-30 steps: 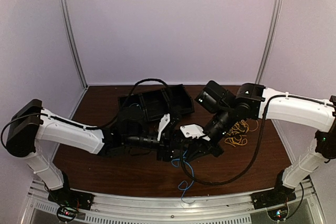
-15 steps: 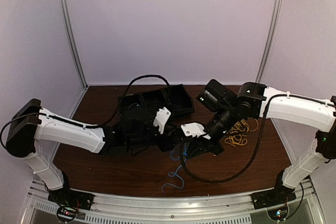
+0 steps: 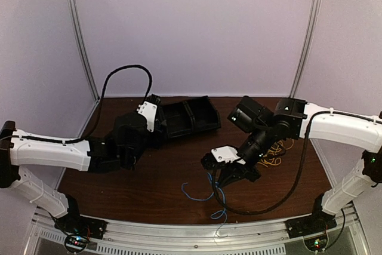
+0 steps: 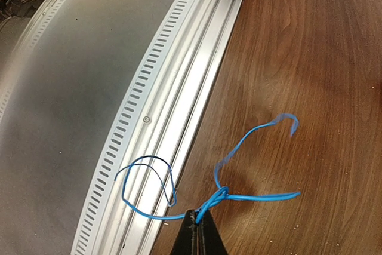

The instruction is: Untangle the cables

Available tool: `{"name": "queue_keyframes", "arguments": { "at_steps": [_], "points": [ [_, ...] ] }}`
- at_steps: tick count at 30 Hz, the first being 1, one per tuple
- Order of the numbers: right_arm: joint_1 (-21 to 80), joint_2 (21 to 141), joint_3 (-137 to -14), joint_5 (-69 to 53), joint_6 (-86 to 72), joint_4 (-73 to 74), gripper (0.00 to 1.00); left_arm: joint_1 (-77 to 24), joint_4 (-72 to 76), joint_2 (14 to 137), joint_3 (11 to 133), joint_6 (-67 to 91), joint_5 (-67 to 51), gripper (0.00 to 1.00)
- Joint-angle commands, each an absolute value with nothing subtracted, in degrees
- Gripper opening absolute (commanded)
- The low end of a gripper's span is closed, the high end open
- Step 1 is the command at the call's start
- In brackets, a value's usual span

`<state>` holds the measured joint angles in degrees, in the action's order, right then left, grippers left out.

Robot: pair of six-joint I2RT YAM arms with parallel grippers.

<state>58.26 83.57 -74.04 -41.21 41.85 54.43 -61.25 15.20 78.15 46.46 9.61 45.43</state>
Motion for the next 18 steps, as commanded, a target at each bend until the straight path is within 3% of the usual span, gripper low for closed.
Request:
{"name": "queue_keyframes", "arguments": {
  "at_steps": [1,5,11,14,18],
  "points": [
    [58.15,81.58,-73.54,-41.52,41.69,54.33,0.00,-59.94,14.12,74.27,44.01,7.36,49.71,0.65],
    [57.55,81.63,-73.70,-40.97,40.28,52.54,0.00,-60.03,12.30,69.63,42.47,10.43,35.55,0.61],
    [55.33,81.34,-73.55,-40.30,37.95,48.55,0.00,-60.63,19.72,62.09,34.60,14.54,4.45,0.45],
    [54.48,81.59,-73.96,-40.91,36.77,47.12,0.00,-63.01,23.92,62.75,33.07,17.64,-2.93,0.49],
    [54.10,82.93,-74.73,-41.29,35.68,46.89,0.00,-69.88,26.31,68.25,34.88,14.88,2.53,0.59]
  ]
}}
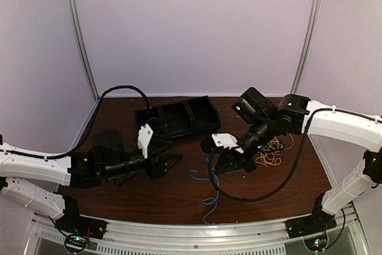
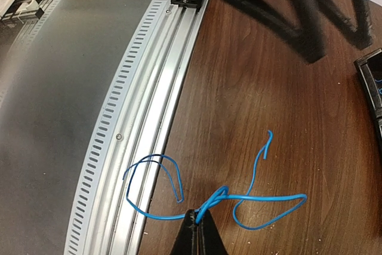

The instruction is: Untangle the cables

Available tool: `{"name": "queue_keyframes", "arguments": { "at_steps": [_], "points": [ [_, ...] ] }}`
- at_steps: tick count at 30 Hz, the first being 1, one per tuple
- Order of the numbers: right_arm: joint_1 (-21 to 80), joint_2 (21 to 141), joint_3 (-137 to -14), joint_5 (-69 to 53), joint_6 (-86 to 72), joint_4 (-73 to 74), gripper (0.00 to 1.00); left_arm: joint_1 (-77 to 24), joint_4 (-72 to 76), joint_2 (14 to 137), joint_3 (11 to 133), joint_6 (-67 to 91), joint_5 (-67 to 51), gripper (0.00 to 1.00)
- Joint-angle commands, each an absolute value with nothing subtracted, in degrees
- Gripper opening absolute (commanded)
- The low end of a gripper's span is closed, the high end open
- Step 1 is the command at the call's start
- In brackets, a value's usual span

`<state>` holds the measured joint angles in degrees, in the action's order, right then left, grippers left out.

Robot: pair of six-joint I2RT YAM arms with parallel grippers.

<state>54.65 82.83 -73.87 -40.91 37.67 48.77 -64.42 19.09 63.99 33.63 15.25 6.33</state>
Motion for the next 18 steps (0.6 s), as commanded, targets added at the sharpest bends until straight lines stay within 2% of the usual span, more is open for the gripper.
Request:
{"name": "queue_keyframes", "arguments": {
  "at_steps": [1,11,18],
  "points": [
    [54.06,83.23,-74.91,-41.37,35.49,46.93,0.00,-71.05,26.69,69.95,35.68,13.99,3.38,0.60],
    [53.79,84.11,-75.50,-41.99,34.36,46.88,0.00,-74.38,35.18,79.78,40.35,11.33,5.03,0.62],
    [53.79,83.91,-75.63,-42.79,34.39,46.93,0.00,-74.39,39.41,80.69,39.50,12.26,11.73,0.57]
  ]
}}
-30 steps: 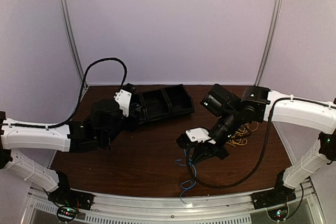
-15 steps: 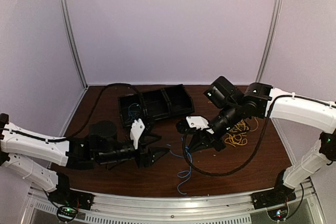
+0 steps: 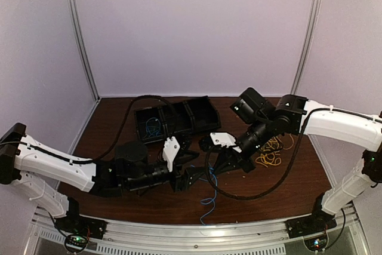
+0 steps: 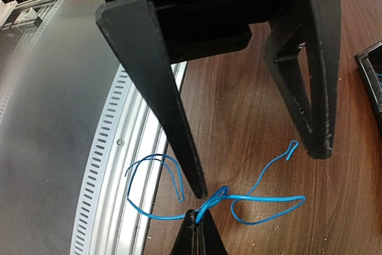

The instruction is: Untangle the cables

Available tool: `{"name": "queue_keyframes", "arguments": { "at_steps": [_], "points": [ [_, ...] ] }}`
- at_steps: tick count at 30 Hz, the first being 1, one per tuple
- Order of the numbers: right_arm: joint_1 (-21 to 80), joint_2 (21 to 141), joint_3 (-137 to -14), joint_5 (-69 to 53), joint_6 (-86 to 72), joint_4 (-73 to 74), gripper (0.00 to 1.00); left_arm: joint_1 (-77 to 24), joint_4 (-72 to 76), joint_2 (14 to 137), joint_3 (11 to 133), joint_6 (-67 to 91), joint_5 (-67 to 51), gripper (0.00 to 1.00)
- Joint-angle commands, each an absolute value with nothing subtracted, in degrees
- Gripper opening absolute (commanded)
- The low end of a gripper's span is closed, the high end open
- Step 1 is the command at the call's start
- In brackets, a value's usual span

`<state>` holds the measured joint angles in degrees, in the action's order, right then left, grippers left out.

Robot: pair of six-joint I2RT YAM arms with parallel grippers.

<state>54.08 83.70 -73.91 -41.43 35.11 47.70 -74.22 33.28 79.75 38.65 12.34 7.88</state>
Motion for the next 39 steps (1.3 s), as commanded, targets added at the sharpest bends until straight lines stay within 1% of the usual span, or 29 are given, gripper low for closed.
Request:
{"name": "queue_keyframes", "arguments": {
  "at_steps": [1,7,13,19,24,26,30,35,39],
  "points": [
    [53.79,83.99,-75.69,-42.87,34.37,46.92,0.00,-74.44,39.36,81.18,39.87,12.10,11.29,0.57],
    [53.79,84.12,-76.11,-42.64,34.45,47.02,0.00,-74.35,39.28,82.99,40.72,11.34,8.53,0.54],
    [53.79,84.02,-75.94,-42.54,34.45,47.22,0.00,-74.40,37.50,83.35,41.46,9.31,7.48,0.53],
    [53.79,83.94,-76.03,-42.70,34.63,47.88,0.00,-74.44,35.75,85.87,44.11,8.94,12.54,0.49],
    [53.79,84.20,-76.35,-42.98,35.11,48.74,0.00,-74.42,40.91,87.21,43.16,8.75,15.39,0.46],
    [53.79,84.12,-76.65,-43.04,35.16,49.09,0.00,-74.44,40.52,88.53,43.87,8.37,16.69,0.46],
    [53.79,83.81,-77.00,-43.41,35.49,50.03,0.00,-74.44,40.30,89.92,44.23,9.59,23.71,0.45],
    [53.79,83.61,-76.46,-44.27,35.99,50.87,0.00,-74.44,38.65,89.80,43.40,14.04,39.72,0.48],
    [53.79,83.59,-75.37,-44.36,36.02,50.65,0.00,-74.44,39.07,86.84,40.06,17.53,50.45,0.51]
  ]
}}
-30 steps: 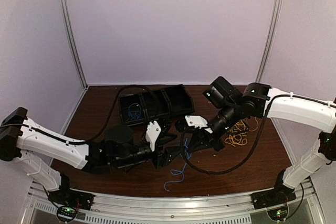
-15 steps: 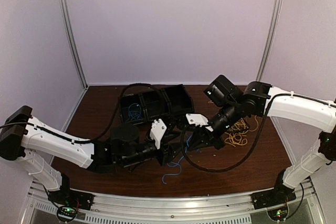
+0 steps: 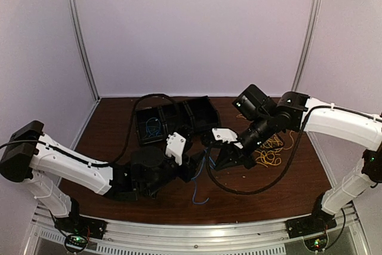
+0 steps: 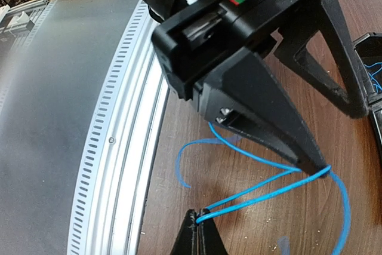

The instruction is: Untangle the cables

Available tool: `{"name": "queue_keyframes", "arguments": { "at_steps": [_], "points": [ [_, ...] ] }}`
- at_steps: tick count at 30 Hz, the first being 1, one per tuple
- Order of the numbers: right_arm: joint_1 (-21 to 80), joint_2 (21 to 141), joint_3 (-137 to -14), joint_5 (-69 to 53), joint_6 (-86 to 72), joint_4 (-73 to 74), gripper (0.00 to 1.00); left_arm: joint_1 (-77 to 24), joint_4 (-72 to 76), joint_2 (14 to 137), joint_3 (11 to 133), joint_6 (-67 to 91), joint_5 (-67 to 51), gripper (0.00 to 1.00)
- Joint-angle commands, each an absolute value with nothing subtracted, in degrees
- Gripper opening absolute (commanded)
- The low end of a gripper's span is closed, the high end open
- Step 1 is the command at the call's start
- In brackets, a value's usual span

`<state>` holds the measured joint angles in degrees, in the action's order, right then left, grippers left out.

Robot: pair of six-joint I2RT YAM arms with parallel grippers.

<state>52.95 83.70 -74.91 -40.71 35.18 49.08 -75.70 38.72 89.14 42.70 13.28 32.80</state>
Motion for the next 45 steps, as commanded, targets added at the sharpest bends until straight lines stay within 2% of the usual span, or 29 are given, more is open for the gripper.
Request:
{"name": "queue_keyframes", "arguments": {
  "at_steps": [1,10,19,21,25,28,37,45],
  "points": [
    [53.77,83.58,-75.05,-44.31,36.03,50.51,0.00,-74.42,39.74,85.70,38.94,17.84,52.53,0.52],
    [53.00,84.13,-74.61,-45.84,35.80,50.29,0.00,-73.00,33.09,77.84,36.20,16.94,62.69,0.59],
    [52.91,82.92,-75.59,-45.71,36.56,52.02,0.00,-61.30,18.63,64.80,29.32,21.95,59.24,0.61],
    [52.91,82.87,-75.59,-45.26,36.48,51.86,0.00,-59.93,19.56,61.47,27.58,17.21,52.98,0.62],
    [52.91,83.76,-76.05,-45.44,37.41,52.89,0.00,-59.93,27.84,55.65,24.51,5.98,20.07,0.64],
    [52.91,84.81,-76.73,-46.04,38.34,54.03,0.00,-60.05,27.63,58.25,26.70,6.26,8.41,0.65],
    [53.04,87.71,-79.24,-46.39,38.40,54.54,0.00,-70.02,30.70,77.06,38.46,-2.94,4.18,0.65],
    [53.17,88.01,-79.76,-47.38,38.23,54.67,0.00,-71.27,38.96,83.25,41.18,-2.35,0.32,0.64]
  ]
}}
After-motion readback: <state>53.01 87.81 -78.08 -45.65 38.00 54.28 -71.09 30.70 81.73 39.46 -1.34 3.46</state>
